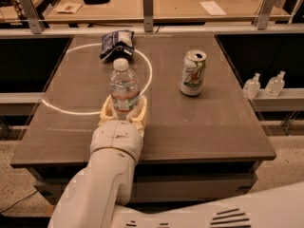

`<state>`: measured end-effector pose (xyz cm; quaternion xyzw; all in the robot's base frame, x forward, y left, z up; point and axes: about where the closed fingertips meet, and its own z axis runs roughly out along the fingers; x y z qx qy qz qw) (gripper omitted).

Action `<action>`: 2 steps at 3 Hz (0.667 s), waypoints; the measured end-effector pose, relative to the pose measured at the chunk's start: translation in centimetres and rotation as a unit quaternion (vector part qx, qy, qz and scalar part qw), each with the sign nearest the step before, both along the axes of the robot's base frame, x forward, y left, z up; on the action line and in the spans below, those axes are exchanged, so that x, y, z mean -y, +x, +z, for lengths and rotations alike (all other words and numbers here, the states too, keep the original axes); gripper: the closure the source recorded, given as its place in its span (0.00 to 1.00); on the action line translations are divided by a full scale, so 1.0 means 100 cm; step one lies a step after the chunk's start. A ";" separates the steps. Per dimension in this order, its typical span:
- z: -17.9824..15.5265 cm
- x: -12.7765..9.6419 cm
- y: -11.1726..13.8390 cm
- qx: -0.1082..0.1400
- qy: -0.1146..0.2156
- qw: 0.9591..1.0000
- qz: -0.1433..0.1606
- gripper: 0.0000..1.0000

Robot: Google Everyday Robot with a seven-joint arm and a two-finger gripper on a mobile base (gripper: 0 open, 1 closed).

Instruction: Place water bottle upright

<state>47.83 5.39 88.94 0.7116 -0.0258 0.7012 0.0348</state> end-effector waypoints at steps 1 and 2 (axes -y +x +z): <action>-0.003 0.001 0.000 -0.015 0.003 1.000 -0.005 0.13; -0.003 0.001 0.000 -0.015 0.003 1.000 -0.005 0.00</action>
Offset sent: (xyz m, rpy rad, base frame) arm 0.0004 -0.0013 -0.0030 0.0069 0.0295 -0.0102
